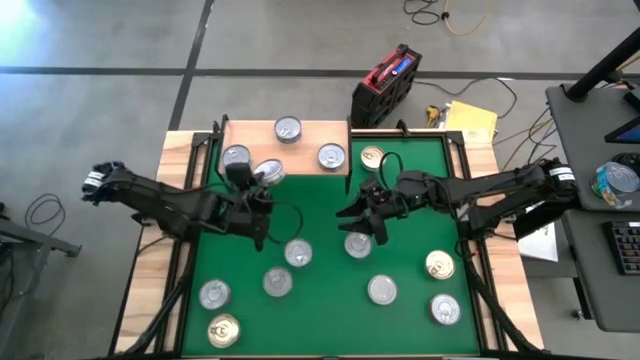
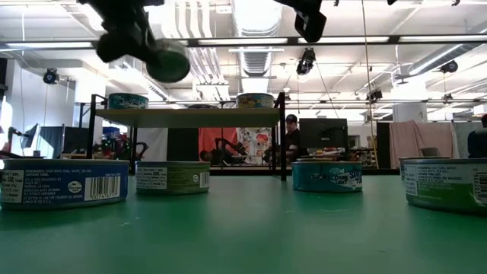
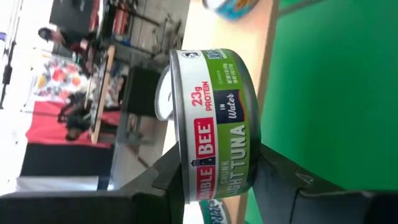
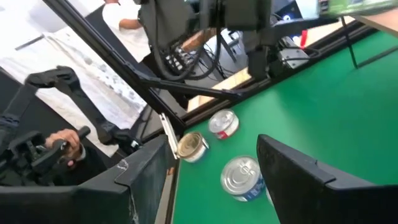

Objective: Stack canned seafood by type on shelf
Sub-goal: Put the bottom right white tuna can on the shelf

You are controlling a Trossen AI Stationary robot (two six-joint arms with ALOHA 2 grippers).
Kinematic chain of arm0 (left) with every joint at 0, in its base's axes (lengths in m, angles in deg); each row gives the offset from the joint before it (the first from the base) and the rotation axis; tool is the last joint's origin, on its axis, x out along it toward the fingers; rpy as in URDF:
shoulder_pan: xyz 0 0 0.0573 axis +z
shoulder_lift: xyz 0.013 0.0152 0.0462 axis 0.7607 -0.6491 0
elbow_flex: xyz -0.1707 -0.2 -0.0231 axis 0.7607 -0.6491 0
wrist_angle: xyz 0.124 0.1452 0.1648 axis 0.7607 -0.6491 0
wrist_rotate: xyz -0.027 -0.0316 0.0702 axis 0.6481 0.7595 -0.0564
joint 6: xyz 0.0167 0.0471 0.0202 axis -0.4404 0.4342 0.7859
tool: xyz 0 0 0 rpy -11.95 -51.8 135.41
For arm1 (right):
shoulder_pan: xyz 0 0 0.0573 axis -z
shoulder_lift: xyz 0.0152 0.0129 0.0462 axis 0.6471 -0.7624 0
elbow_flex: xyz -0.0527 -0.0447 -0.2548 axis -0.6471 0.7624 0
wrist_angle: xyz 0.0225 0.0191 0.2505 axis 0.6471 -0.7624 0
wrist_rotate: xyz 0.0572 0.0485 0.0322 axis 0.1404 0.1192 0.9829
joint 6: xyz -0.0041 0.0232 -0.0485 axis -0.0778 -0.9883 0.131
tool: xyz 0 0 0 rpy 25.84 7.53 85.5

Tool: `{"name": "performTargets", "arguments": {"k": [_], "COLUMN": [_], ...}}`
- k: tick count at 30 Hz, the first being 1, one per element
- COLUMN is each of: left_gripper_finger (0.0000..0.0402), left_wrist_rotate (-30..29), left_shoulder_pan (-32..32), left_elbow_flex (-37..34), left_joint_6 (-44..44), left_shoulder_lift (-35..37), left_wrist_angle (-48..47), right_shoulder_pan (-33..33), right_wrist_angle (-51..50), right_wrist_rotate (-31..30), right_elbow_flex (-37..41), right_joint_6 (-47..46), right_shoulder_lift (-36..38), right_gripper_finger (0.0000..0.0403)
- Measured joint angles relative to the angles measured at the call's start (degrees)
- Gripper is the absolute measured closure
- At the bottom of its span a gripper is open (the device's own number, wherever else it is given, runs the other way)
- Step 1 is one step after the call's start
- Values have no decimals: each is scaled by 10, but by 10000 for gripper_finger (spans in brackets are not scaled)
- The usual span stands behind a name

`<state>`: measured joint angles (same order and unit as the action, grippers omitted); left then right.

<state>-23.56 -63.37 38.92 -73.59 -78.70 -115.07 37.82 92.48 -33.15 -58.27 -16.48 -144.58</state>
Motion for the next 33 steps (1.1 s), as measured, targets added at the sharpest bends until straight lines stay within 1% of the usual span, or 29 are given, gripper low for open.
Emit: {"name": "performTargets", "arguments": {"k": [6, 13, 21, 28, 33], "left_gripper_finger": [280, 280, 280, 280, 280], "left_wrist_rotate": [12, 23, 25, 27, 26], "left_shoulder_pan": [48, 90, 97, 98, 99], "left_elbow_flex": [0, 0, 0, 0, 0], "left_joint_6": [1, 2, 17, 17, 17], "left_shoulder_lift": [-29, -64, -88, -94, -95], "left_wrist_angle": [-11, -23, -27, -26, -22], "right_shoulder_pan": [0, 0, 0, 0, 0], "right_wrist_angle": [-1, -1, -1, -1, -1], "right_wrist_rotate": [4, 4, 4, 4, 4], "right_elbow_flex": [0, 0, 0, 0, 0], "right_joint_6": [13, 19, 19, 19, 19], "right_shoulder_lift": [0, 0, 0, 0, 0], "right_gripper_finger": [163, 172, 170, 159, 163]}}
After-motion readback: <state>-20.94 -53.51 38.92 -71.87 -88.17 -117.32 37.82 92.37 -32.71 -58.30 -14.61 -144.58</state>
